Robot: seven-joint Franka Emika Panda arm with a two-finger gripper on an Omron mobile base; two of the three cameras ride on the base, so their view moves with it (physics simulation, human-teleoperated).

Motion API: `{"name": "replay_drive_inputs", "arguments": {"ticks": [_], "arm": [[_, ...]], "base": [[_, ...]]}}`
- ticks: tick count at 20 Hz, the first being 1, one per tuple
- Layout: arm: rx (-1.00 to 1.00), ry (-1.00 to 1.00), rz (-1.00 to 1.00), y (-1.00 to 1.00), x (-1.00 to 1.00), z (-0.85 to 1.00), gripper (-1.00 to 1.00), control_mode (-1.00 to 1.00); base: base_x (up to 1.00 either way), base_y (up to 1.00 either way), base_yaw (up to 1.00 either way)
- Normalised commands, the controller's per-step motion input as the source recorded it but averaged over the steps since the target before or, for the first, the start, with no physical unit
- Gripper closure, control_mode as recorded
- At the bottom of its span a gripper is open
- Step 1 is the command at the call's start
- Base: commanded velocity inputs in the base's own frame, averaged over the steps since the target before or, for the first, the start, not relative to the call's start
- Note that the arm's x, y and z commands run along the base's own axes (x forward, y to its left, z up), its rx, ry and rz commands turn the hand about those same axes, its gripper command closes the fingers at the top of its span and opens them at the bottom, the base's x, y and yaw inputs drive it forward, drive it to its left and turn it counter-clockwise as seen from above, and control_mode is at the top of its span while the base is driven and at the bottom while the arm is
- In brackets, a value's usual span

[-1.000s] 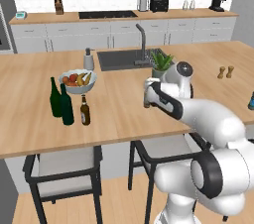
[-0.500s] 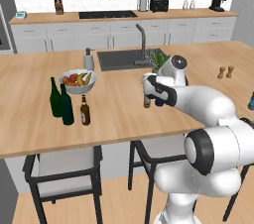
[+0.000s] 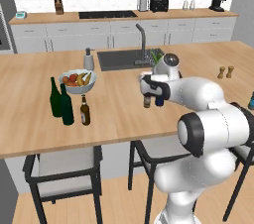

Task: Move the plastic bottles in the middle to the plastics group, and the glass bottles in the middle to the glass group.

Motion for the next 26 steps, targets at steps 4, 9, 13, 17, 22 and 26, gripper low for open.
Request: {"name": "replay_drive_inputs", "arguments": {"ticks": [4,9,13,17,22,26], "arm": [[-0.08,0.0,0.0,-0.03,0.22,-0.21,-1.0,-1.0],[-0.04,0.0,0.0,-0.08,0.24,-0.17,-1.0,-1.0],[-0.01,0.01,0.01,-0.04,0.26,-0.04,-1.0,-1.0],[0.0,0.01,0.0,0.0,0.29,-0.06,-1.0,-1.0],[0.0,0.06,0.02,-0.02,0.24,-0.13,-1.0,-1.0],[0.0,0.02,0.02,-0.05,0.11,-0.25,-1.0,-1.0]], "base": [[0.0,0.0,0.0],[0.0,0.0,0.0],[0.0,0.0,0.0],[0.0,0.0,0.0],[0.0,0.0,0.0],[0.0,0.0,0.0]]}}
